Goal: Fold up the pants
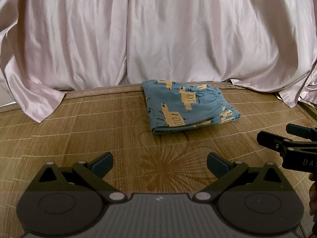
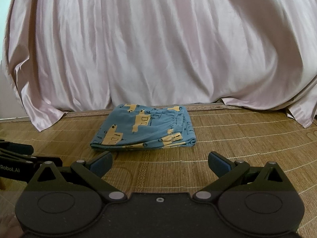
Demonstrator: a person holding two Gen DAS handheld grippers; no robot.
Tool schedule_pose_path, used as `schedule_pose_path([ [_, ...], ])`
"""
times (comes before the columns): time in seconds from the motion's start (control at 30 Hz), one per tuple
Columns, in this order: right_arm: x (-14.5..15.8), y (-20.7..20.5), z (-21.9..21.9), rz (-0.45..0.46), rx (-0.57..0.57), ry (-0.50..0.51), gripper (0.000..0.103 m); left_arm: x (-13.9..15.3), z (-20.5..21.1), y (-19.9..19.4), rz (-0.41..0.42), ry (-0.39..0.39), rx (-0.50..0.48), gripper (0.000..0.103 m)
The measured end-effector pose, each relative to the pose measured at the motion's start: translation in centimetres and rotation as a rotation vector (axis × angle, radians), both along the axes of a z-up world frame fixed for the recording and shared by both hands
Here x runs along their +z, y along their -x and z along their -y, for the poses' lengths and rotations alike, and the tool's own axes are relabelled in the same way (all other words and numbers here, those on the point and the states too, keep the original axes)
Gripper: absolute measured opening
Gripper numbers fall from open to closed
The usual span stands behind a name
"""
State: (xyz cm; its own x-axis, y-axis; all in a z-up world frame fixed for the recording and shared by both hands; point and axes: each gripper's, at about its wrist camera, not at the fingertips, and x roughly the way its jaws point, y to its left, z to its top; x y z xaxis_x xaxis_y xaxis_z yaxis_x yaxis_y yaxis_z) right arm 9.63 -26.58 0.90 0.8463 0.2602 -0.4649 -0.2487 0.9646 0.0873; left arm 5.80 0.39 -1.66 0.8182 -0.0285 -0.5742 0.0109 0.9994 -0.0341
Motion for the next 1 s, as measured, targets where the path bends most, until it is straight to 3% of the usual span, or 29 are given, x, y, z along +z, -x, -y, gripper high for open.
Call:
schedule_pose_path([
  [0.4, -0.11, -0.05, -0.03, -0.005, 0.005, 0.001, 0.102, 0.04, -0.08, 0.01, -0.016, -0.001, 0.008, 0.103],
  [0.53, -0.20, -0.05, -0.07, -0.009, 0.007, 0.004, 0.102, 0.17, -0.06, -0.45, -0.063, 0.011, -0.009, 0.103],
  [1.0, -0.27, -0.15, 0.00, -0.019, 0.017, 0.011, 0.102, 0.32, 0.30, -0.31, -0.064, 0.018, -0.039, 0.103],
])
